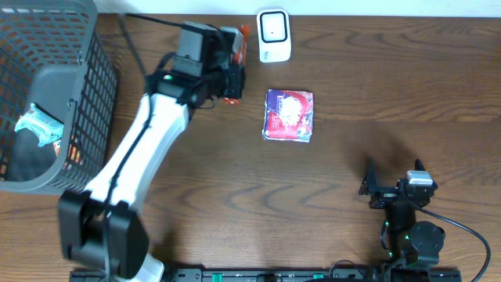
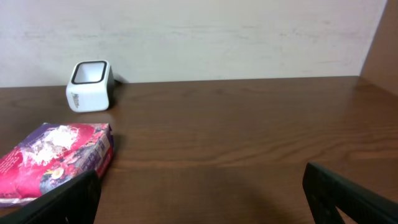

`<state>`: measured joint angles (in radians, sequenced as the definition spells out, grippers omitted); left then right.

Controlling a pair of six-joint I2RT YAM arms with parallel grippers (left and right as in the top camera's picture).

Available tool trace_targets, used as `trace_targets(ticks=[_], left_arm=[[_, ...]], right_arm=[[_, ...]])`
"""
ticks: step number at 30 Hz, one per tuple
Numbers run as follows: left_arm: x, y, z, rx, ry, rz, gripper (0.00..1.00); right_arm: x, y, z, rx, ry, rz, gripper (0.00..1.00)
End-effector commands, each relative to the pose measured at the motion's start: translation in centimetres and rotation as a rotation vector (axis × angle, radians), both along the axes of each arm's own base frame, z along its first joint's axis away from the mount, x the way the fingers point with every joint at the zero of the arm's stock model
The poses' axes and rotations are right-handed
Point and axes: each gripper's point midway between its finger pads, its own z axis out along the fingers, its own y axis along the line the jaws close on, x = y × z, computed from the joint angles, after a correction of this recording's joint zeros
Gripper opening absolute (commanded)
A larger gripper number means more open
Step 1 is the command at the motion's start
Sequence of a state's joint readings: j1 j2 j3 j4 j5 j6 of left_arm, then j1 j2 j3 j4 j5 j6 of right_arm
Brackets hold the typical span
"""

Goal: Scan the item barcode
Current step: 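Carry the red bar out and set it left of the bag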

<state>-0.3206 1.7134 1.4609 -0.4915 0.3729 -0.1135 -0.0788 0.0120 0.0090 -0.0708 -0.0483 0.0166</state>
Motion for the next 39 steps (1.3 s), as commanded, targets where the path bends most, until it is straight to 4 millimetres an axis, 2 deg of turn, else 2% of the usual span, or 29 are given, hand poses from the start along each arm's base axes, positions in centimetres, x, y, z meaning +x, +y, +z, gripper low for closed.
trace_targets(ticks=[1,7,11,12,13,15,20,23,25,27,31,33,35,36,38,39], left_arm=[[0.3,-0.8,-4.3,0.079,0.067,-0.02,0.08],[-1.2,-1.3,-9.9,0.136,0.227,-0.043,0.08],[-1.7,-1.0,-11.8,0.169,0.282,-0.025,0.07],[-1.6,-0.5,-12.1,0.185,0.288,-0.001,0.08],[-1.5,-0.2,-12.2,0.198,0.291,0.023,0.16],[-1.4,0.1,-12.3,0.211,0.288,0.035,0.44],[-1.3,0.0,-11.8,0.203,0.273,0.035,0.51],[-1.1,-0.1,-10.3,0.189,0.241,0.037,0.51],[-0.5,-0.1,-8.1,0.169,0.192,0.043,0.51],[0.2,0.1,-4.6,0.138,0.118,0.056,0.51],[1.9,2.3,5.3,0.053,-0.098,0.123,0.51],[2.0,5.0,10.4,0.031,-0.209,0.191,0.52],[1.6,9.0,15.0,0.042,-0.318,0.303,0.52],[1.3,11.1,16.6,0.056,-0.36,0.365,0.52],[0.2,16.4,19.7,0.103,-0.442,0.525,0.53],[-0.9,20.3,21.4,0.139,-0.485,0.643,0.58]], right_arm=[[0.0,0.2,-0.1,-0.011,-0.001,0.007,0.99],[0.0,0.2,-0.1,-0.011,-0.001,0.007,0.99],[0.0,0.2,-0.1,-0.011,0.0,0.007,0.99],[0.0,0.2,-0.1,-0.01,0.0,0.007,0.99],[0.0,0.2,-0.1,-0.011,0.0,0.007,0.99],[0.0,0.2,-0.1,-0.011,0.0,0.007,0.99],[0.0,0.2,-0.1,-0.011,-0.001,0.007,0.99],[0.0,0.2,-0.1,-0.011,0.0,0.007,0.99],[0.0,0.2,-0.1,-0.011,0.0,0.007,0.99],[0.0,0.2,-0.1,-0.011,-0.001,0.007,0.99],[0.0,0.2,-0.1,-0.011,0.0,0.007,0.99],[0.0,0.2,-0.1,-0.011,0.0,0.007,0.99],[0.0,0.2,-0.1,-0.011,0.0,0.007,0.99],[0.0,0.2,-0.1,-0.011,-0.001,0.007,0.99],[0.0,0.2,-0.1,-0.011,0.0,0.007,0.99],[0.0,0.2,-0.1,-0.011,0.0,0.007,0.99]])
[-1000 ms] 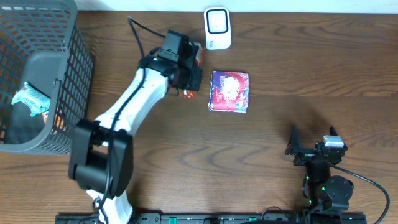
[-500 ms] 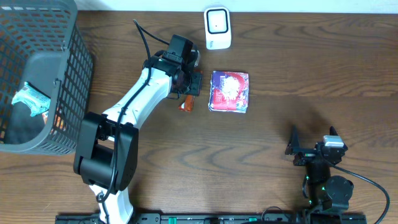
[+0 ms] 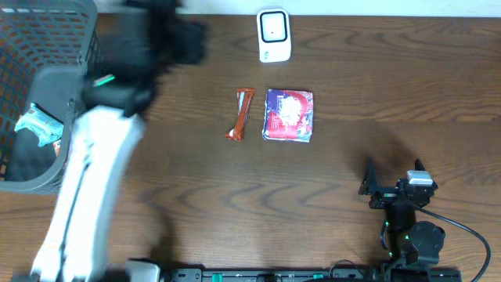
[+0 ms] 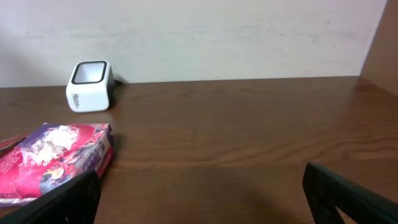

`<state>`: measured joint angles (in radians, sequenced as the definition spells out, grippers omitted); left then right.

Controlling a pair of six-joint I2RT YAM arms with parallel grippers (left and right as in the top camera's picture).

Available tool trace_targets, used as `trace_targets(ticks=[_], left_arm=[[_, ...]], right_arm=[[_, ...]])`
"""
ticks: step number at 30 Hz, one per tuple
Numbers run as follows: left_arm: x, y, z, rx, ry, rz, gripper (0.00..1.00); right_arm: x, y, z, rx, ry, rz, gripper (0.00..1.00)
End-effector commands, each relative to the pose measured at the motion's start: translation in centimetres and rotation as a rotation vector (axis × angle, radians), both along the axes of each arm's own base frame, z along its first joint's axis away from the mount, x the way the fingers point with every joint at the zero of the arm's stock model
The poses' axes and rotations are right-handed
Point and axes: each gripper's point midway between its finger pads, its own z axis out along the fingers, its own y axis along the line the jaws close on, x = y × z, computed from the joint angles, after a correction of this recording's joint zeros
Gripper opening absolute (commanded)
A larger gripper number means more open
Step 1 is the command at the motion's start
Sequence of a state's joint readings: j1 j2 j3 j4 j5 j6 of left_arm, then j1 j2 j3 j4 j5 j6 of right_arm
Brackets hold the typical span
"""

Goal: Scan the item barcode
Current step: 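Carry the red bar out and set it left of the bag, then reach the left gripper into the basket and grasp the Kleenex pack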

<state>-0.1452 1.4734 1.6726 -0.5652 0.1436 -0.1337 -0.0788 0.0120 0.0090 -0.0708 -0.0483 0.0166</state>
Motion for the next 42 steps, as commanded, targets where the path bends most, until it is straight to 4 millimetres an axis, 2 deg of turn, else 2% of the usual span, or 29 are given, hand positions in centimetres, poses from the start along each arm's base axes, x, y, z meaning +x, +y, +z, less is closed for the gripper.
trace_targets(ticks=[1,3,5,7,8,10,12,15,26,30,33,36,42], left_arm=[[-2.5,11.0,4.3,0.08,-0.108,0.371,0.58],[-4.0,15.6,5.4,0.096,-0.131,0.507,0.59],[-5.4,19.8,5.6,0.104,-0.13,0.617,0.59],[-6.5,23.1,5.2,0.11,-0.11,0.702,0.59],[-7.5,25.9,4.2,0.115,-0.071,0.776,0.6],[-8.3,28.3,2.8,0.116,-0.021,0.835,0.59],[-8.6,29.6,1.5,0.114,0.022,0.865,0.6],[-8.2,30.6,-0.3,0.112,0.079,0.877,0.6],[-6.2,31.7,-5.6,0.108,0.227,0.864,0.6],[-5.5,32.3,-8.0,0.206,0.313,0.791,0.61],[-5.0,32.8,-10.4,0.23,0.379,0.764,0.61],[-5.1,33.4,-13.6,0.216,0.479,0.757,0.61],[-7.2,33.0,-21.2,0.174,0.762,0.713,0.61]], right_arm=[[0.0,0.2,-0.1,-0.01,0.0,0.007,0.99],[0.0,0.2,-0.1,-0.011,0.0,0.007,0.99],[0.0,0.2,-0.1,-0.011,0.0,0.007,0.99],[0.0,0.2,-0.1,-0.011,0.0,0.007,0.99],[0.0,0.2,-0.1,-0.011,0.0,0.007,0.99],[0.0,0.2,-0.1,-0.011,-0.001,0.007,0.99],[0.0,0.2,-0.1,-0.011,0.0,0.007,0.99],[0.0,0.2,-0.1,-0.01,0.0,0.007,0.99],[0.0,0.2,-0.1,-0.011,0.0,0.007,0.99],[0.0,0.2,-0.1,-0.011,-0.001,0.007,0.99],[0.0,0.2,-0.1,-0.011,0.0,0.007,0.99],[0.0,0.2,-0.1,-0.011,0.0,0.007,0.99],[0.0,0.2,-0.1,-0.011,0.0,0.007,0.99]])
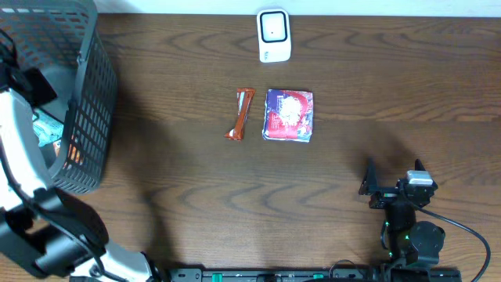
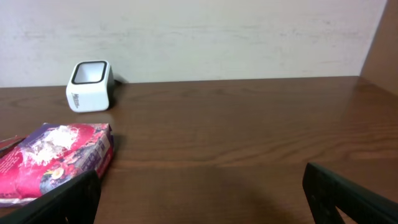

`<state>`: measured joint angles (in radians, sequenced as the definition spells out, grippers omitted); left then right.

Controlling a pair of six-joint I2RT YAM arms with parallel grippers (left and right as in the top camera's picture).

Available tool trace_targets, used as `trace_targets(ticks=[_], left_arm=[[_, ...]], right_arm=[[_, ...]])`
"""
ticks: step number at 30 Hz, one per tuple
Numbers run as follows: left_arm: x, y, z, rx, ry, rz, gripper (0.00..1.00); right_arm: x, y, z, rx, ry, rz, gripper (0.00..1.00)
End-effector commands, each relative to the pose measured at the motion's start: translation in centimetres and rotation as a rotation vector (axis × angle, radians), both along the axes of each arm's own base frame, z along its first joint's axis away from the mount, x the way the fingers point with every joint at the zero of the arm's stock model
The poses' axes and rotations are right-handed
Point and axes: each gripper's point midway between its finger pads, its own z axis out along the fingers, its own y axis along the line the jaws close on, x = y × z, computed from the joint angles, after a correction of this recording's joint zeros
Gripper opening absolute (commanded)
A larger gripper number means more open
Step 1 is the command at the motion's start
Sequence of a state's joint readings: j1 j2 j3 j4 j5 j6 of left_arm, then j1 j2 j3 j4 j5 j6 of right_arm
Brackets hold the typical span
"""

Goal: Scan the item barcode
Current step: 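Reach the left gripper into the basket and grasp the Kleenex pack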

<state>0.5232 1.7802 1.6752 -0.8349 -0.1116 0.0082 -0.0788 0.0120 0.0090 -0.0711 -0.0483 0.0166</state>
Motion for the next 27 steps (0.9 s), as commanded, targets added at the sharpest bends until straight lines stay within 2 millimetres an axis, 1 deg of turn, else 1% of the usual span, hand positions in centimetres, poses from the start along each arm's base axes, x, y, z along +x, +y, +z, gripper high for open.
trace_targets(ticks=[1,5,6,9,15,21,25,27], left_arm=[[-1.7,-0.2,-4.5,-0.074,0.164,-0.006,0.61],[-2.9,-1.0,-7.9,-0.149,0.281,-0.009,0.61],[-3.2,-1.2,-9.0,-0.171,0.318,-0.01,0.61],[-3.7,-1.5,-10.6,-0.201,0.368,-0.01,0.61],[-5.1,-2.3,-13.7,-0.248,0.447,-0.01,0.61],[-6.2,-2.9,-16.2,-0.272,0.487,-0.01,0.61],[-6.3,-2.9,-17.5,-0.265,0.475,-0.009,0.61],[-6.2,-2.9,-17.8,-0.262,0.47,-0.009,0.6]], right_arm=[[0.0,0.2,-0.1,-0.011,-0.001,0.007,0.99],[0.0,0.2,-0.1,-0.01,-0.001,0.007,0.99],[0.0,0.2,-0.1,-0.011,-0.001,0.007,0.99],[0.0,0.2,-0.1,-0.011,-0.001,0.007,0.99],[0.0,0.2,-0.1,-0.011,-0.001,0.007,0.99],[0.0,0.2,-0.1,-0.01,-0.001,0.007,0.99],[0.0,0.2,-0.1,-0.01,-0.001,0.007,0.99],[0.0,0.2,-0.1,-0.01,-0.001,0.007,0.99]])
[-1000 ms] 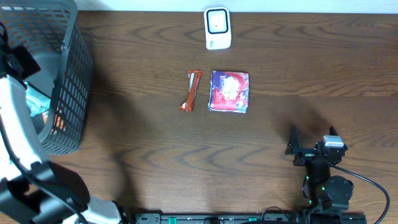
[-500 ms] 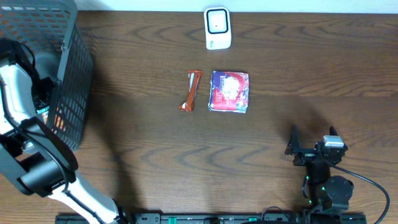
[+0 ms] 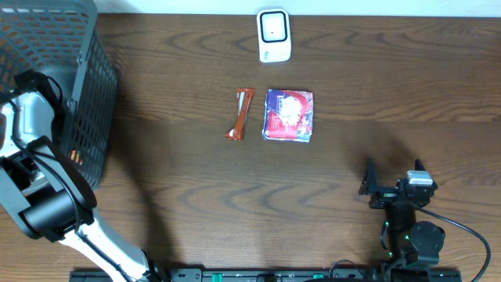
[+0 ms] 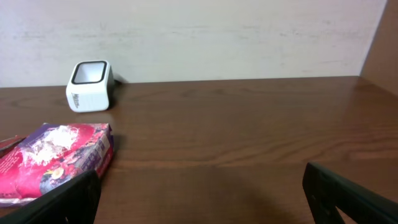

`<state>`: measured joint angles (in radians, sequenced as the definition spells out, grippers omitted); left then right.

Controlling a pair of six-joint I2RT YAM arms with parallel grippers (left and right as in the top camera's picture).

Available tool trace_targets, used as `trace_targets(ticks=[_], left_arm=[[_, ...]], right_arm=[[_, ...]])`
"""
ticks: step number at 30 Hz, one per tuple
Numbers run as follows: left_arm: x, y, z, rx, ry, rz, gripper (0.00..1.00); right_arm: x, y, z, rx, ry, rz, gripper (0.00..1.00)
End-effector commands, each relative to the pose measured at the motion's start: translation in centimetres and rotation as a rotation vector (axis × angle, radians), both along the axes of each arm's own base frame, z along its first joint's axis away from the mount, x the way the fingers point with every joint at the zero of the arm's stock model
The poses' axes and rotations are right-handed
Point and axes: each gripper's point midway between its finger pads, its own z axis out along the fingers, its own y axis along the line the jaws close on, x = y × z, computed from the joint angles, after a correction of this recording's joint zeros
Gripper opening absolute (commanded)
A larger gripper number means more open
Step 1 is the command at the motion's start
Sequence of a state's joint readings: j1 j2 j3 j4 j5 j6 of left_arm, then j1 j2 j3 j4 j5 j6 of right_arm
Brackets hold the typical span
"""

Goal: Scan the item barcode
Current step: 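Reach the left gripper into the basket and grasp the Kleenex pack, then lift the Kleenex pack out and place it beside the red bar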

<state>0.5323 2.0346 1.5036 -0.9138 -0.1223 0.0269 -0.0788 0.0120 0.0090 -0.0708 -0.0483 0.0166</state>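
The white barcode scanner stands at the table's far edge. A slim orange-red bar lies flat beside a purple-pink packet in the middle. My left arm bends over the rim of the grey mesh basket, and its gripper end reaches down inside, where its fingers do not show. My right gripper rests open near the front right, and nothing is between its fingers.
The basket fills the far left corner. Something orange shows through its mesh. A black cable runs from the right arm's base at the front edge. A pale wall rises behind the scanner.
My left arm has shifted right and lower into the basket. It now covers the teal packet that showed there. The bar, the packet and my right gripper have not moved.
My left gripper first held the orange-red bar close to the scanner. Then the bar lay on the table left of the purple-pink packet and the arm was over by the basket. Then the arm hung over the basket, and now it reaches down into it.
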Motion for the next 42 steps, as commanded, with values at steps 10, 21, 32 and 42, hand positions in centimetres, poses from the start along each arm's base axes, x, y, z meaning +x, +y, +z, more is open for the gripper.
trace_targets(ticks=[10,21,32,42], left_arm=[[0.1,0.0,0.8,0.003,-0.028,0.042,0.07],[8.2,-5.6,23.9,-0.169,-0.874,0.01,0.07],[3.7,-11.9,43.5,-0.044,-1.439,-0.161,0.07],[7.4,-29.0,40.2,-0.345,-1.324,-0.565,0.07]], right_arm=[[0.0,0.2,-0.1,-0.011,0.0,0.007,0.99],[0.0,0.2,-0.1,-0.011,-0.001,0.007,0.99],[0.0,0.2,-0.1,-0.01,-0.001,0.007,0.99],[0.0,0.2,-0.1,-0.01,-0.001,0.007,0.99]])
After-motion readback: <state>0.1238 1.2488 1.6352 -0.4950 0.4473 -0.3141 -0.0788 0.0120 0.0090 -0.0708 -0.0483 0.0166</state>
